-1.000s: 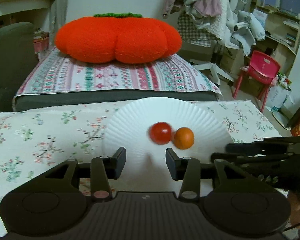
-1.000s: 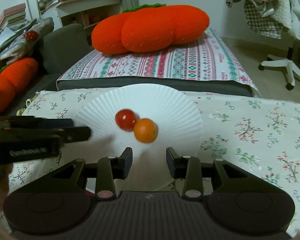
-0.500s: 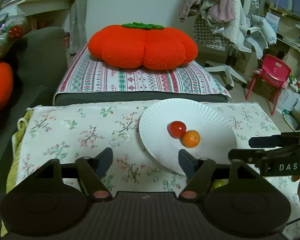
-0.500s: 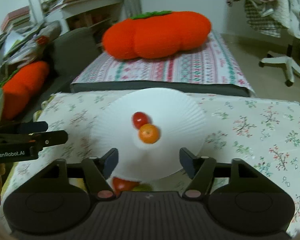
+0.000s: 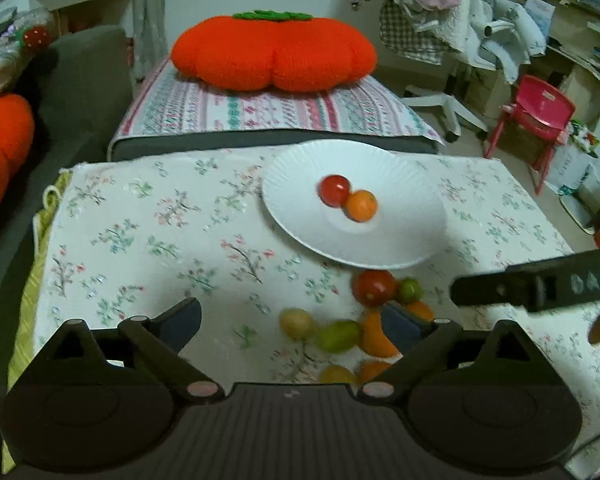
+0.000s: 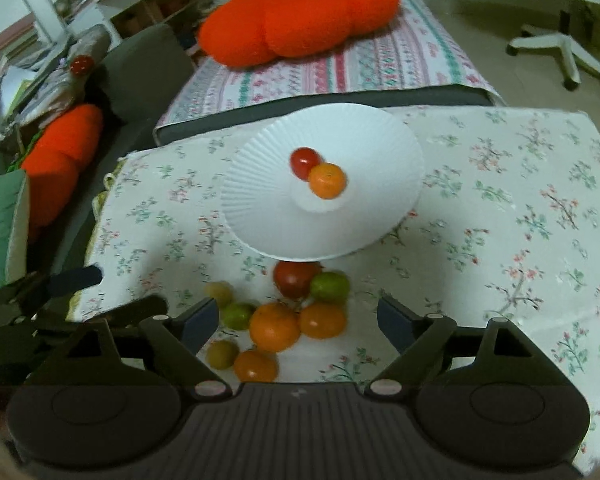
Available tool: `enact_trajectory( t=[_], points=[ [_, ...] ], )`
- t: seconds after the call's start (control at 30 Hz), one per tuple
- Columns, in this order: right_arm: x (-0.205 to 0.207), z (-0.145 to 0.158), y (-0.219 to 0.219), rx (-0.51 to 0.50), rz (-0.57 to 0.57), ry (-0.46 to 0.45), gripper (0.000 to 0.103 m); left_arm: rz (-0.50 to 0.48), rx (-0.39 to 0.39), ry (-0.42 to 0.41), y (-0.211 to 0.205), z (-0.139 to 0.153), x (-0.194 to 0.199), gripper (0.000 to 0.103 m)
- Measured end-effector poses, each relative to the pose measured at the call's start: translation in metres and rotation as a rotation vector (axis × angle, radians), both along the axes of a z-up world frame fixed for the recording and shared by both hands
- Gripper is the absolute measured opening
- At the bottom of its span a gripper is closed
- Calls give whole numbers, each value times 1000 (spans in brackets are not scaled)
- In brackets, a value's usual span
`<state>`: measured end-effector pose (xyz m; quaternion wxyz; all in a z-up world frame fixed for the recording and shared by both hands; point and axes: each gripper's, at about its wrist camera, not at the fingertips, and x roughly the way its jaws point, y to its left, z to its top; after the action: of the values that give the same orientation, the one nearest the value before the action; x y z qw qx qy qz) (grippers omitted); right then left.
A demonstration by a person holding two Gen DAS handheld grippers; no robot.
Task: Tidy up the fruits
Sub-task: 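Withdraw the right tool while the left tool reaches for the large orange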
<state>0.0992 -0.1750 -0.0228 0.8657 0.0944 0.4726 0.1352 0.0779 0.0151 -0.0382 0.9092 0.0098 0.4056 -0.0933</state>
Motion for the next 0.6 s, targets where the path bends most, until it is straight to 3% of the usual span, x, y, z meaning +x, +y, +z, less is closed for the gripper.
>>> enact_trajectory(
  t=[0.17,0.3,0.6],
  points=[
    [-1,-5,-11,14,-39,14,71,-73,40,9,-14,-15,-8,89],
    [-1,-11,-24,53,-89,30,71,-94,49,46,-19,-33,-7,89],
    [5,-35,-25,37,-111,70,54,-141,66,-3,-35,-44,-8,85]
  ],
)
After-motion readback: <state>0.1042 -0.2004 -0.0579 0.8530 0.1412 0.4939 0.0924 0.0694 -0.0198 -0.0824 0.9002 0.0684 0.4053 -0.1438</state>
